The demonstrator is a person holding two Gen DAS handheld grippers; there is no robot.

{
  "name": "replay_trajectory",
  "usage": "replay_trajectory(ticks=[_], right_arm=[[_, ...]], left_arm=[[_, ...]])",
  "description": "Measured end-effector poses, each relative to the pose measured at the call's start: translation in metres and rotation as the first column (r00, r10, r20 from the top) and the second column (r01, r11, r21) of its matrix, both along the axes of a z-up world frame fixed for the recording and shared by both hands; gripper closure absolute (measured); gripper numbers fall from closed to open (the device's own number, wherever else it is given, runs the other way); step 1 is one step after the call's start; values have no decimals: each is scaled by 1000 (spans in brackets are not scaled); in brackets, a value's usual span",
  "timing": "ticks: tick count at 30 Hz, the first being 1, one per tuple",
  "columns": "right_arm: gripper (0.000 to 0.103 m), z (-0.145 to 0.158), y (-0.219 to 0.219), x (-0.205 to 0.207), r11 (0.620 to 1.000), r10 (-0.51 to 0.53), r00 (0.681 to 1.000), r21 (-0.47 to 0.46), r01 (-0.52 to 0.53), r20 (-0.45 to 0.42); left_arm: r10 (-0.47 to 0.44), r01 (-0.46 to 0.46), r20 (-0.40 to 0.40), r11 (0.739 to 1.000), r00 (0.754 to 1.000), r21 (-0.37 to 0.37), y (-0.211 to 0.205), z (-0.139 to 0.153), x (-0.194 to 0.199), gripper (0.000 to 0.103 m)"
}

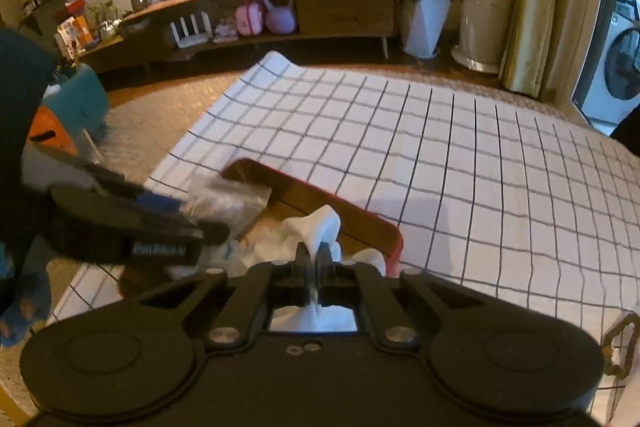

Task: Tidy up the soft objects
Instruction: 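Carry the swab bag and tissue with both tools over the tin box, then open the left tool dropping the swab bag while the right tool releases the tissue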

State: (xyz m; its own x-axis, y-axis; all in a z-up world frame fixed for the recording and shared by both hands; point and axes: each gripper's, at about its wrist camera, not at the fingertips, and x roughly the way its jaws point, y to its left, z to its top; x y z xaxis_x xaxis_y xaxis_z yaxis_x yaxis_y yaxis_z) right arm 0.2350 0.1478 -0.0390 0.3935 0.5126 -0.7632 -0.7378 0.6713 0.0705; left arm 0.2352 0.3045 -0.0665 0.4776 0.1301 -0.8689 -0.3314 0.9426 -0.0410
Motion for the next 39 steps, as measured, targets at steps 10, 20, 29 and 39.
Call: replay_trajectory(ticks=[10,20,29,39], right_arm=[[101,-23,14,-11,997,51,999,-54,-52,-16],[100,-27,19,-19,994,77,997,-81,-78,-19],[98,-24,13,-18,994,81,996,-66,-83,-37],[93,-4,-5,-22,998,61,998,-10,-61,-27]], left_arm=[[1,-1,-41,1000,999,-6,0,-26,21,68],[18,-18,-62,1000,998,1,-1,-38,26,67],[52,-53,-36,999,998,-4,2,-31,20,46],[58,-59,19,998,998,10,-3,1,0,42]])
